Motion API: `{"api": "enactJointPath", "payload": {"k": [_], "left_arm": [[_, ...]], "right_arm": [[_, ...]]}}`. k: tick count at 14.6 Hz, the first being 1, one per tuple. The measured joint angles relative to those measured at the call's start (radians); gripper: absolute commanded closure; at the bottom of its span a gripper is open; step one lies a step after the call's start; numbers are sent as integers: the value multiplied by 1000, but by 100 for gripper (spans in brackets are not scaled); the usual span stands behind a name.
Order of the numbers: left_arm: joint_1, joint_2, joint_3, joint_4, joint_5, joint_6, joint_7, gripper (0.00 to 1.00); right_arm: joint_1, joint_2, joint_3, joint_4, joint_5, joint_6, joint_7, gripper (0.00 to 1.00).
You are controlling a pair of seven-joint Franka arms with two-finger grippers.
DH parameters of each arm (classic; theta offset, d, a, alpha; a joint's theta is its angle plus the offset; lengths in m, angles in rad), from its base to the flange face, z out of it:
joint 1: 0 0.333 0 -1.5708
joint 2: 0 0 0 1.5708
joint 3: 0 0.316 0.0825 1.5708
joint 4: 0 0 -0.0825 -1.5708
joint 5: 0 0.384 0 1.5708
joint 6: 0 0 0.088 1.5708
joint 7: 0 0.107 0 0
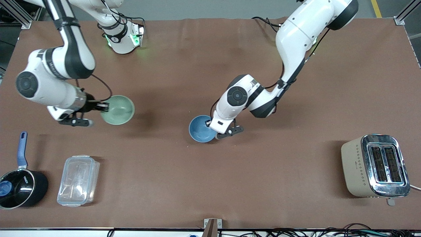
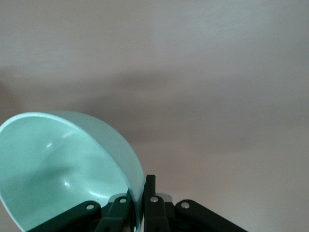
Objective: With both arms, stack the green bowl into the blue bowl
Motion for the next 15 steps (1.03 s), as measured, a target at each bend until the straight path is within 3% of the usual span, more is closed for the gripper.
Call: {"api": "enactJointPath", "payload": {"k": [1, 2, 3, 6, 9, 12, 15], "left_arm": [[-12, 19, 2, 6, 0, 27, 0, 59], [-23, 34, 8, 13, 0, 41, 0, 22], [-32, 43, 18, 20, 0, 48, 0, 0], [-27, 29, 43, 63, 0, 40, 3, 0], [21, -72, 70, 165, 0, -168, 37, 0], [126, -242, 96, 234, 2, -411, 239, 0], [282, -391, 97, 231, 2, -563, 496, 0]], "right_arm": [[4, 1, 44, 3, 13, 10, 61, 100], [7, 2, 86, 3, 23, 32, 121, 100], [10, 6, 127, 3, 25, 59, 180, 100], [22, 40, 236, 3, 27, 153, 334, 100], [47, 125, 299, 10, 28, 268, 455, 100], [108, 249, 319, 78, 17, 341, 571, 100], [147, 361, 320, 176, -70, 357, 685, 99]]}}
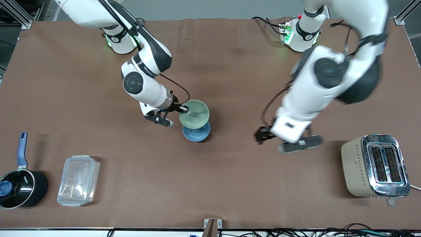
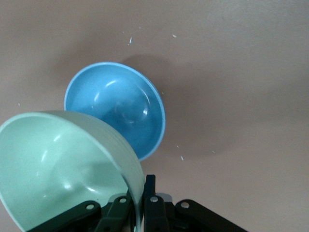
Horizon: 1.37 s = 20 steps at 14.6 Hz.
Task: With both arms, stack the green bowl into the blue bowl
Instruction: 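Lower the green bowl into the blue bowl while the left gripper withdraws, then open the right gripper to release the green bowl inside the blue bowl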
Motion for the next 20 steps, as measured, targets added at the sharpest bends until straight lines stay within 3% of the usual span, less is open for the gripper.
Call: {"api": "enactJointPath", "payload": {"k": [4, 8, 13, 20], "left_arm": [[137, -135, -4, -3, 0, -217, 248, 0], [227, -264, 1, -43, -53, -323, 418, 0], [155, -421, 179, -215, -91, -332, 531, 0], [154, -440, 185, -247, -92, -332, 532, 0]], "right_arm": [[8, 79, 0, 45, -52, 40, 36, 98], [17, 102, 0, 46, -69, 56, 38, 97], [27, 116, -2, 46, -90, 60, 42, 96], [24, 140, -13, 46, -110, 97, 43, 92]]}}
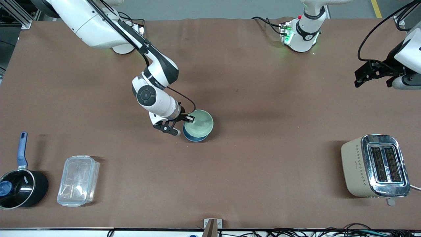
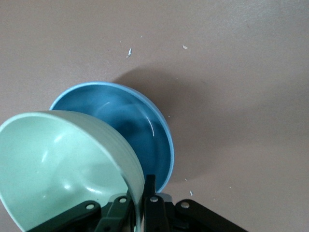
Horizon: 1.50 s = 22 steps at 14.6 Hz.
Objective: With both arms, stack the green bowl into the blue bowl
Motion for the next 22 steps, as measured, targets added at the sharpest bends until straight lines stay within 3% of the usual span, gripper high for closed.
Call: {"api": "enactJointPath", "payload": {"k": [3, 10, 13, 14, 16, 19, 22], "left_arm": [[0, 0, 2, -1, 0, 0, -2, 0], [0, -2, 2, -1, 0, -16, -3, 0], [-1, -3, 2, -1, 0, -19, -3, 0], [-1, -3, 2, -1, 0, -20, -3, 0], [-2, -3, 2, 0, 0, -20, -3, 0], [-3, -3, 2, 2, 0, -20, -3, 0], [-2, -4, 2, 10, 3, -20, 0, 0]], "right_arm": [[0, 11, -1, 0, -2, 15, 0, 73], [-9, 12, -3, 3, -4, 14, 2, 51], [-25, 11, 0, 41, -5, -57, 2, 7], [-30, 7, 3, 78, -5, -134, 1, 0], [-39, -30, 9, 166, -13, -311, 1, 0], [-67, -199, 4, 224, -30, -480, 2, 0], [-90, -394, -97, 224, -77, -599, -48, 0]]}}
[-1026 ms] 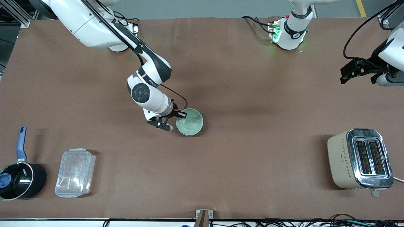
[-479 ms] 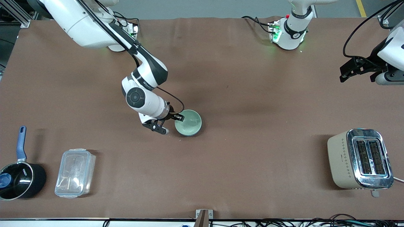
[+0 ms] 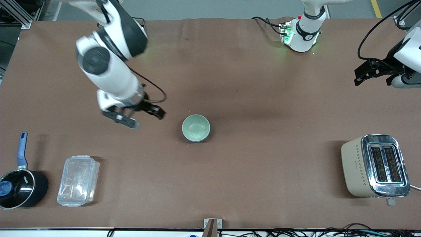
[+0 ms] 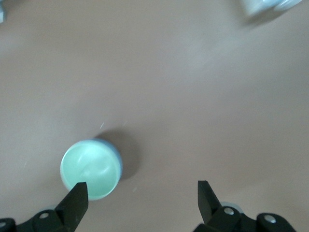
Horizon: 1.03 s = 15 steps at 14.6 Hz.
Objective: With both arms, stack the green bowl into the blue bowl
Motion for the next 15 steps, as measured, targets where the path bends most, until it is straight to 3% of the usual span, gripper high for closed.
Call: {"api": "enactJointPath", "payload": {"k": [4, 8, 11, 15], "left_arm": [[-1, 0, 0, 5, 1, 0, -1, 0], [-6, 2, 0, 4, 1, 0, -3, 0], [-8, 2, -1, 5, 1, 0, -26, 0], [-10, 2, -2, 5, 1, 0, -35, 0]], "right_arm": [[-15, -136, -246, -4, -3, -51, -366, 0], [-20, -190, -401, 6, 65, -144, -611, 0], [-20, -218, -482, 92, 95, -285, -761, 0], [-14, -223, -493, 202, 100, -402, -800, 0]]}}
